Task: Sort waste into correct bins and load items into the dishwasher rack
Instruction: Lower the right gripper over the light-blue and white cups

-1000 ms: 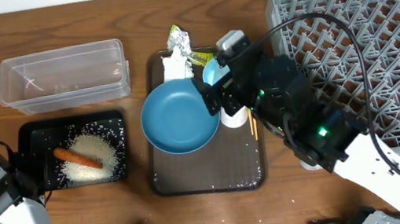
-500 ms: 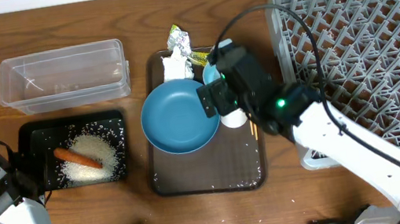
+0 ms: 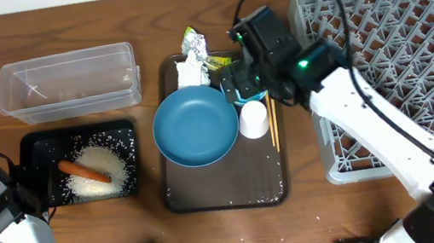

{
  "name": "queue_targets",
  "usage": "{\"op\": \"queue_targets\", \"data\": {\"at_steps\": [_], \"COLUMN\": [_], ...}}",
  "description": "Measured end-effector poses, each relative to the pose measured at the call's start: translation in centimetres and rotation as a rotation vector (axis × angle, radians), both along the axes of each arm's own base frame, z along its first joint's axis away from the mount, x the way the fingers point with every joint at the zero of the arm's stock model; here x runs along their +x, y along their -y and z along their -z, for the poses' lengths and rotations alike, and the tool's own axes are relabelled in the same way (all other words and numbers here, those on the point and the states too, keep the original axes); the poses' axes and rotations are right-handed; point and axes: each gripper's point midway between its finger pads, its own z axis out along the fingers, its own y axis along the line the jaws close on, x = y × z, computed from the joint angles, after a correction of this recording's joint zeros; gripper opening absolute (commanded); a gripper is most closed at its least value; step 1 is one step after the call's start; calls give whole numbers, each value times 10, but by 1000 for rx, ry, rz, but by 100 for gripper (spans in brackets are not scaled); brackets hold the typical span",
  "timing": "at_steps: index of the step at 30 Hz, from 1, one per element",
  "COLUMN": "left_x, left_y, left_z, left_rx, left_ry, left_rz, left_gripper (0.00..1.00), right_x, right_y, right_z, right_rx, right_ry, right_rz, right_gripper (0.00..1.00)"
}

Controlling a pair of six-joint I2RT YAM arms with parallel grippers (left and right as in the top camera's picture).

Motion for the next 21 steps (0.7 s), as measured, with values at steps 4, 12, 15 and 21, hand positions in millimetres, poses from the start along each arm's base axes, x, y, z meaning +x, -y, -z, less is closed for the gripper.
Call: {"op": "queue_targets", "data": {"at_steps": [4,12,15,21], "left_x": [0,0,0,0], "left_y": [0,0,0,0], "left_z": [0,0,0,0], "left_rx": [0,0,0,0], "left_ry": [0,0,0,0], "left_rz": [0,0,0,0], "left_gripper": [98,99,99,99], "right_x": [8,-1,-13,-24], "right_y": [-10,-7,1,9], "right_z": [-1,44,61,66], "right_rx": [23,-50,-100,-130], "right_ry": [33,-99,-177,-229], "right_rz": [-7,15,19,27], "right_gripper": [99,99,99,99]}}
